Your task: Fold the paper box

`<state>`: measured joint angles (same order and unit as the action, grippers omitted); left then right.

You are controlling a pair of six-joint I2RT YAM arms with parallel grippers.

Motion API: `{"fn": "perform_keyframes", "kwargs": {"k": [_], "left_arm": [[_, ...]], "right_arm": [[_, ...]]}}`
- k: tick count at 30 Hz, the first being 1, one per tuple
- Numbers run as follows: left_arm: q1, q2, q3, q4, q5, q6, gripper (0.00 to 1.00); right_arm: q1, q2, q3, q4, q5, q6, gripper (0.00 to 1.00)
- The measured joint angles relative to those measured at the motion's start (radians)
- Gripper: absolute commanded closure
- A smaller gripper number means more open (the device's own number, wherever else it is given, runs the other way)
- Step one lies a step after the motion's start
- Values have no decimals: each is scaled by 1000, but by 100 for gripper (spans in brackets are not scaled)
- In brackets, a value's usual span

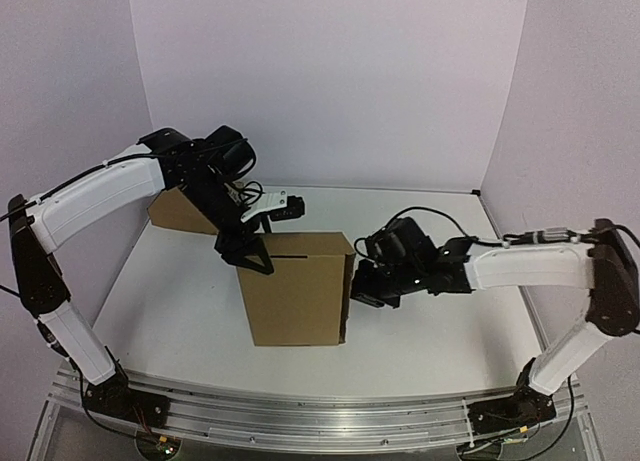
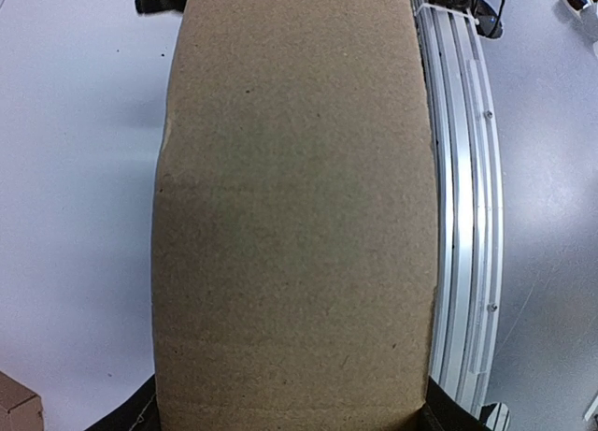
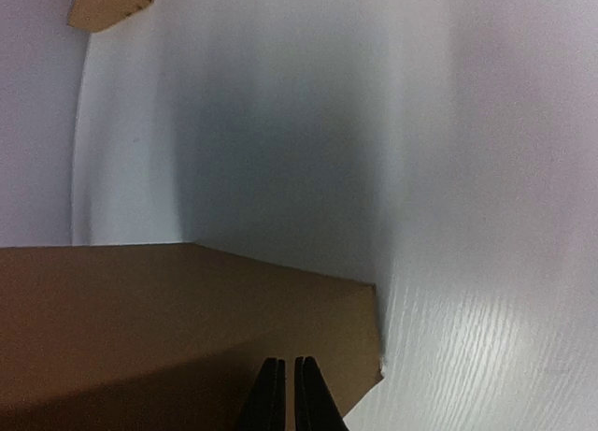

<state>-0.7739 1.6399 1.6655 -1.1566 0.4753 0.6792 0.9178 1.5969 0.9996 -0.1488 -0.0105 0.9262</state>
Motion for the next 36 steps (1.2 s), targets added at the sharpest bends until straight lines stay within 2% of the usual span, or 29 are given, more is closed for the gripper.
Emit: {"fn": "perform_keyframes", "kwargs": {"k": [2, 3, 4, 7, 10, 13, 17, 23, 29, 31, 34, 36], "left_arm": [[11, 3, 0, 17, 23, 4, 78], [19, 4, 0, 24, 36, 7, 78], [29, 5, -1, 32, 50, 18, 78], [52, 5, -7, 51, 100, 61, 78], [73, 4, -7, 61, 166, 114, 78], [89, -6, -7, 64, 252, 172, 78], [97, -58, -19, 87, 352, 237, 78], [98, -119, -21, 105, 432, 284, 78], [99, -120, -21, 122, 461, 288, 79], [99, -120, -21, 132, 465, 280, 79], [100, -121, -25, 148, 466, 259, 78], [107, -121, -34, 160, 464, 244, 74]], "right_arm": [[-7, -149, -8, -60, 28, -85, 22], [-10, -234, -7, -88, 46, -137, 7], [-12, -310, -2, -102, 59, -196, 2], [-15, -492, 5, -127, 62, -405, 2], [-15, -579, 4, -136, 4, -626, 2], [-15, -594, 6, -118, -87, -836, 2], [-14, -501, 61, -114, -204, -1043, 2], [-13, -385, 146, -102, -333, -1164, 2], [-11, -331, 157, -86, -408, -1179, 2], [-4, -302, 159, -82, -416, -1179, 6], [10, -272, 159, -73, -408, -1172, 29], [11, -269, 159, -67, -380, -1167, 38]]}}
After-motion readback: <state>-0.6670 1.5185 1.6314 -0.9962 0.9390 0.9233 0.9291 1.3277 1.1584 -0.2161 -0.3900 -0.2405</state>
